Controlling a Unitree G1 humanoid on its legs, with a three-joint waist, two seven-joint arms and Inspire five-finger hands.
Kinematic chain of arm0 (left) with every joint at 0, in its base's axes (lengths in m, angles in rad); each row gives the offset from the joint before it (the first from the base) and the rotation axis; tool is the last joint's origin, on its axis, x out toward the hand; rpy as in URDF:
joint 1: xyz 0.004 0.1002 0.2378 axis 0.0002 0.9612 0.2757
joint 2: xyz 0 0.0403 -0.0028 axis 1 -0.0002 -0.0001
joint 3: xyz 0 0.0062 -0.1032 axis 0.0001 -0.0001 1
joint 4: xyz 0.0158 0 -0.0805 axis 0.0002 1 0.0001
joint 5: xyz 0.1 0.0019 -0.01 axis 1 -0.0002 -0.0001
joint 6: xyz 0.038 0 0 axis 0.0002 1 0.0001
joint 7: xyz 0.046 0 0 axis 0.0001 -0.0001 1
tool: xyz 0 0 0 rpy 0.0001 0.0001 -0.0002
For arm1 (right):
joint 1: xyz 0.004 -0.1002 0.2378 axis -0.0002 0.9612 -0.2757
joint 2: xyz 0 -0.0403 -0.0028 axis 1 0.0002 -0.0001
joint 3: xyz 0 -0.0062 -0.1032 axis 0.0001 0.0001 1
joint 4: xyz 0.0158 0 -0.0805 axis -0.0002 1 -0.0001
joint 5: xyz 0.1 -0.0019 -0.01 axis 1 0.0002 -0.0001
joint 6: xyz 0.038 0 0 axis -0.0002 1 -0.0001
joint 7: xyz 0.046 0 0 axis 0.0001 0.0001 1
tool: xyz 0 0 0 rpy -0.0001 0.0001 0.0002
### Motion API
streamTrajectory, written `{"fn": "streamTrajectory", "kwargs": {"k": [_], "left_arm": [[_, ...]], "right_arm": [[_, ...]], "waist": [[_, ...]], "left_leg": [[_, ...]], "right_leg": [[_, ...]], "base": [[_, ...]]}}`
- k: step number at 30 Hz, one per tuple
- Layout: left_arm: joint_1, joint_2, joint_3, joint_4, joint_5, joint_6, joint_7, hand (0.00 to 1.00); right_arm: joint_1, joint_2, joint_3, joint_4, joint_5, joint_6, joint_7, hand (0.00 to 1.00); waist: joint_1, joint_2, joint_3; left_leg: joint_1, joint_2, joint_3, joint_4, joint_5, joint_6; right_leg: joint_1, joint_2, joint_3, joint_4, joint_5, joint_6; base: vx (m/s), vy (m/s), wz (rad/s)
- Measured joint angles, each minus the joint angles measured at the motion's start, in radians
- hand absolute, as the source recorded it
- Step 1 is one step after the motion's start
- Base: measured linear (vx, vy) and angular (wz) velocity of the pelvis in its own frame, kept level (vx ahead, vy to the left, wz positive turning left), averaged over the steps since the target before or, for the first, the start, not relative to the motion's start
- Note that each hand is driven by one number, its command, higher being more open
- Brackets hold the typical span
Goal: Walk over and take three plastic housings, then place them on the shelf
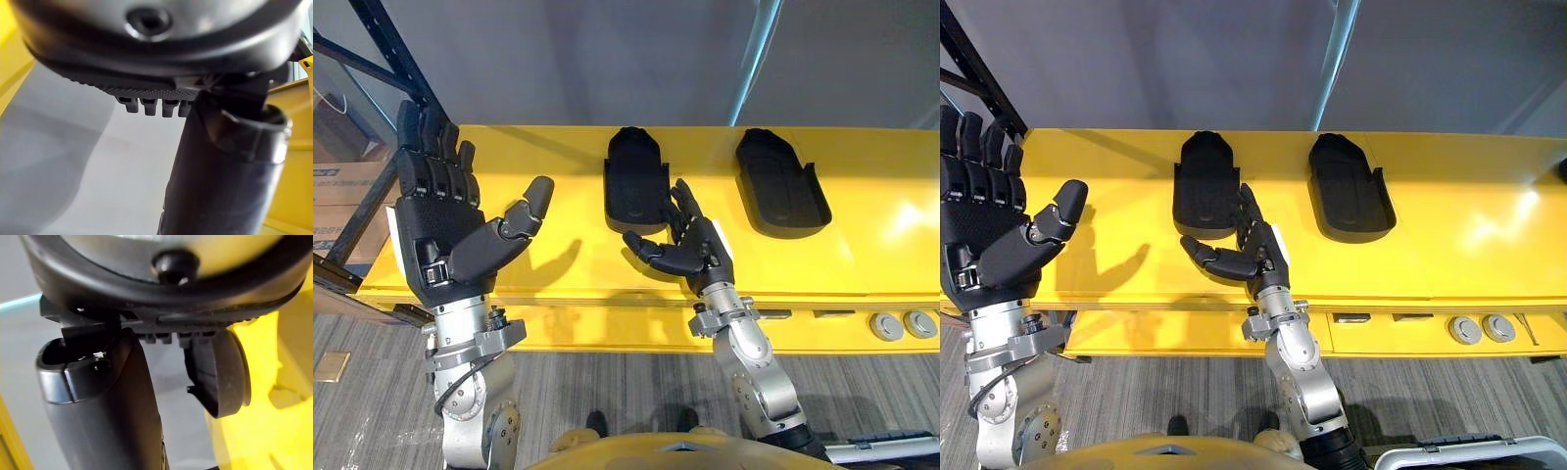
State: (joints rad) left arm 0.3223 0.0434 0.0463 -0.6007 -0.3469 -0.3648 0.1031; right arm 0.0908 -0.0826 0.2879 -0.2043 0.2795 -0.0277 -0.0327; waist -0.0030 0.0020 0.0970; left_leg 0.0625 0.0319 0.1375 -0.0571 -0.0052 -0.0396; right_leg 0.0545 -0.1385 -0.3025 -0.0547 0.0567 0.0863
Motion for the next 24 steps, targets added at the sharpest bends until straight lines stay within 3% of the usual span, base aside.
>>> {"fn": "streamTrajectory", "kwargs": {"k": [20, 23, 24], "left_arm": [[0.01, 0.0, -0.014, 0.0, 0.0, 0.019, -0.003, 1.0], [0.025, 0.0, -0.023, 0.0, 0.0, 0.019, -0.003, 1.0], [0.033, 0.0, -0.033, 0.0, 0.0, 0.019, -0.003, 1.0]], "right_arm": [[0.0, 0.0, 0.026, 0.009, 0.0, 0.003, 0.005, 1.0], [-0.001, -0.001, 0.036, 0.014, -0.035, -0.024, -0.024, 1.0], [-0.001, 0.0, 0.039, 0.014, -0.078, -0.071, -0.057, 1.0]], "waist": [[0.0, -0.009, 0.006], [0.0, -0.01, 0.007], [0.001, -0.011, 0.007]], "left_leg": [[0.028, -0.003, -0.014, -0.031, 0.015, 0.001], [0.029, -0.003, -0.013, -0.031, 0.016, 0.001], [0.029, -0.003, -0.013, -0.031, 0.016, 0.001]], "right_leg": [[0.024, -0.002, -0.016, 0.001, -0.002, 0.0], [0.025, -0.002, -0.016, 0.001, -0.002, 0.0], [0.025, -0.002, -0.016, 0.001, -0.002, 0.0]], "base": [[0.0, 0.0, 0.01], [0.0, 0.0, 0.0], [0.0, 0.0, 0.0]]}}
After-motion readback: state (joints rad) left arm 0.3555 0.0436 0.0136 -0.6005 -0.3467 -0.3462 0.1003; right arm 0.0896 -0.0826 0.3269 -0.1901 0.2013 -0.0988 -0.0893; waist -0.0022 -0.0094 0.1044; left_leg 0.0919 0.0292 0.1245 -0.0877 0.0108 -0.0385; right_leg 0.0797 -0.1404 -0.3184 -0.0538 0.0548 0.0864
